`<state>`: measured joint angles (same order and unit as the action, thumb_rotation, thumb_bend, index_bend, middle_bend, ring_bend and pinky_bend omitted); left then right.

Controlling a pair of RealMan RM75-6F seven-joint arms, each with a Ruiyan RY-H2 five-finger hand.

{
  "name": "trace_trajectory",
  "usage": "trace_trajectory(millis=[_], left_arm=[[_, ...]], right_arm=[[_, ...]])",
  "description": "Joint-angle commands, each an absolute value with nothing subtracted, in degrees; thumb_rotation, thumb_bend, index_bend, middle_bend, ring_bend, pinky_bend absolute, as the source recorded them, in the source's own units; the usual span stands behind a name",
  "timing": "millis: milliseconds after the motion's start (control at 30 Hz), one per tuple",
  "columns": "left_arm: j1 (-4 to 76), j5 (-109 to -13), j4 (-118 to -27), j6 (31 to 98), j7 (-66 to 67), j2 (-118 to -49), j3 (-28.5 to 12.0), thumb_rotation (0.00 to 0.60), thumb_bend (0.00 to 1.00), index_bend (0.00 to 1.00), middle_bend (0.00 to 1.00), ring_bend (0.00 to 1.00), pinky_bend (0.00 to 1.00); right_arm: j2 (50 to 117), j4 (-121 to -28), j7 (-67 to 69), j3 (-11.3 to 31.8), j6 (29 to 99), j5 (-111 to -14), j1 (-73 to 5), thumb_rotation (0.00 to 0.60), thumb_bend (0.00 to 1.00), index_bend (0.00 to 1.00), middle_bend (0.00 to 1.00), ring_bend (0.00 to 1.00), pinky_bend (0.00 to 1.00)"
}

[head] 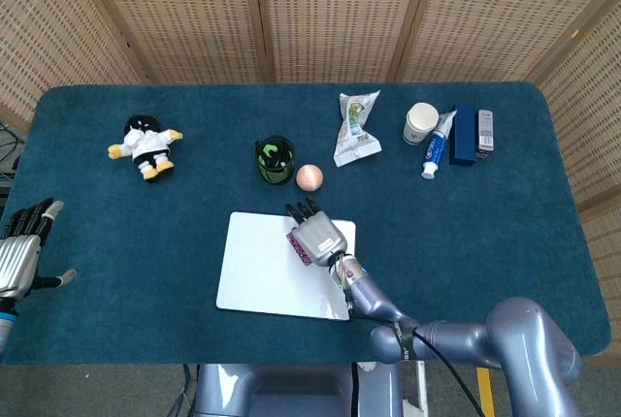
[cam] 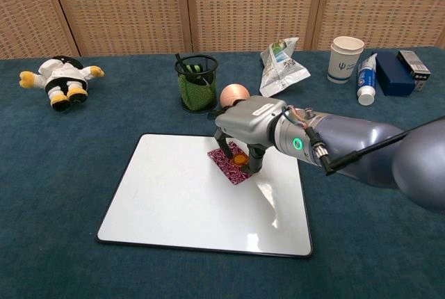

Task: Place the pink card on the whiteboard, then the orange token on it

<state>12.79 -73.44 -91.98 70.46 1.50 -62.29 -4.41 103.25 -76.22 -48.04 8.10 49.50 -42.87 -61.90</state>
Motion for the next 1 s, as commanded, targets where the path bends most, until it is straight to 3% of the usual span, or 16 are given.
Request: trace_trajectory(millis=[33,167,500,733,833,1000], left_arm=[[12.7,-73.5,-92.0,70.6,1.2,-62.2,-4.5,0.6,0.0,0.0,0.0,0.0,0.0],[12.6,-73.8,-92.0,70.8,1.0,-62.0,-4.4,0.6,0.0,0.0,0.0,0.0,0.0],[12.4,-74.6,-92.2,71.4,0.6,-61.9,-4.2,0.6,0.0,0.0,0.0,0.0,0.0],[12.1,-75.9,-92.7,72.2,0.6,-61.9,-3.8,0.6,0.0,0.0,0.0,0.0,0.0],[11.9,-76.5,-93.0,72.6,0.8,-61.9,-3.4,0.6,0.0,0.0,0.0,0.0,0.0],[11.4,-78.5,-93.3,74.4,1.2,-62.1,-3.0,0.6,0.0,0.0,0.0,0.0,0.0]], right_arm=[[102.9,-76.7,-48.1,8.1,49.5,-42.2,-62.0,0.6,0.22,0.37,0.0,0.0,0.0],[102.0,-78.1,-48.5,8.2,50.4,-42.1,-62.2,0.6,0.21,0.3,0.0,0.0,0.0],[95.8,-87.5,-50.3,8.2,55.6,-43.0,-61.3,0.6,0.21,0.29,0.0,0.0,0.0],[80.8,-97.6,-45.6,7.1,62.6,-54.0,-55.9,0.6,0.21,0.27,0.0,0.0,0.0],[73.9,-97.3,-39.3,4.8,64.8,-62.8,-52.3,0.6,0.17,0.18,0.0,0.0,0.0],[64.6,-93.3,-24.4,1.0,73.3,-74.2,-43.2,0.6,0.01,0.02,0.0,0.0,0.0]])
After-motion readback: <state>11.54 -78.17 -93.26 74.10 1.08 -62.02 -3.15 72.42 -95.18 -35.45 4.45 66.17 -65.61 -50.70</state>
